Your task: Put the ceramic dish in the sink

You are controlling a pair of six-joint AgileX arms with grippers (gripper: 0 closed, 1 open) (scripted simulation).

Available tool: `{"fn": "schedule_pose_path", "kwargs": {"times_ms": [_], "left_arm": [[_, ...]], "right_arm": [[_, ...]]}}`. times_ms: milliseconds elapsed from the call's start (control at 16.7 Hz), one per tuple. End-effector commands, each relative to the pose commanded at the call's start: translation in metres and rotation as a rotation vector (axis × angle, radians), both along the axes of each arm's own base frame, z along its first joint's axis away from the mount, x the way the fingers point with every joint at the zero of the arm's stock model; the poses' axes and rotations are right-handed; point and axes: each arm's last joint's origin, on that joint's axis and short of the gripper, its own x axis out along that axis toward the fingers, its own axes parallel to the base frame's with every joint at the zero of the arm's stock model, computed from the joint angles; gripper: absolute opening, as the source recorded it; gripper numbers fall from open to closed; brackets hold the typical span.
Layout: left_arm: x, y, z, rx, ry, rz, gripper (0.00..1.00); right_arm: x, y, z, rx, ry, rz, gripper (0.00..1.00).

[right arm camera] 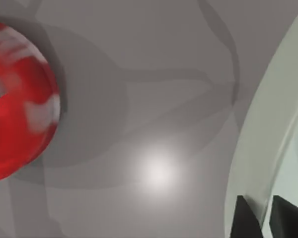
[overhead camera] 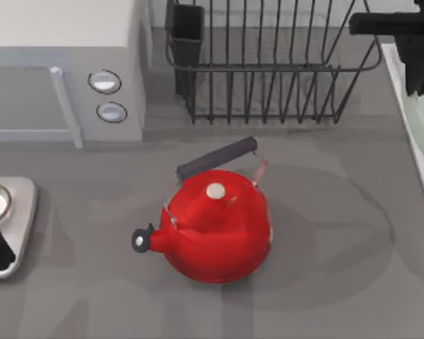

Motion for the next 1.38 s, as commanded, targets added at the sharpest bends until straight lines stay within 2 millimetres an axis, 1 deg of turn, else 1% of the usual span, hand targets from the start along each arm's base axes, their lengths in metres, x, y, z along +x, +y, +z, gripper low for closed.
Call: {"fn": "schedule_pose_path", "kwargs": {"times_ms": [120, 420, 540, 660, 780, 840, 960, 1080, 1140, 1260, 1380], "left_arm": [[0.0, 0.0, 0.0, 0.0, 0.0, 0.0, 1.0], [0.0, 0.0, 0.0, 0.0, 0.0, 0.0, 1.0], [0.0, 0.0, 0.0, 0.0, 0.0, 0.0, 1.0], [0.0, 0.0, 0.0, 0.0, 0.0, 0.0, 1.0], [0.0, 0.0, 0.0, 0.0, 0.0, 0.0, 1.0], [0.0, 0.0, 0.0, 0.0, 0.0, 0.0, 1.0], [0.0, 0.0, 0.0, 0.0, 0.0, 0.0, 1.0], [0.0, 0.0, 0.0, 0.0, 0.0, 0.0, 1.0], [0.0, 0.0, 0.0, 0.0, 0.0, 0.0, 1.0], [0.0, 0.0, 0.0, 0.0, 0.0, 0.0, 1.0], [0.0, 0.0, 0.0, 0.0, 0.0, 0.0, 1.0]], "right_arm": [[-0.005, -0.002, 0.009, 0.002, -0.006, 0.0, 0.0], [-0.004, -0.001, 0.008, 0.001, -0.003, 0.004, 0.0], [0.007, -0.005, 0.004, -0.002, 0.001, 0.004, 0.0], [0.029, -0.015, -0.004, -0.009, 0.01, 0.005, 0.0], [0.061, -0.031, -0.021, -0.017, 0.022, 0.006, 0.0], [0.08, -0.041, -0.034, -0.021, 0.032, 0.006, 0.0], [0.117, -0.068, -0.067, -0.027, 0.06, 0.008, 0.0], [0.144, -0.099, -0.101, -0.029, 0.079, 0.009, 0.0], [0.153, -0.114, -0.114, -0.029, 0.083, 0.009, 0.0], [0.164, -0.141, -0.134, -0.029, 0.084, 0.01, 0.0], [0.169, -0.157, -0.144, -0.028, 0.084, 0.01, 0.0]]}}
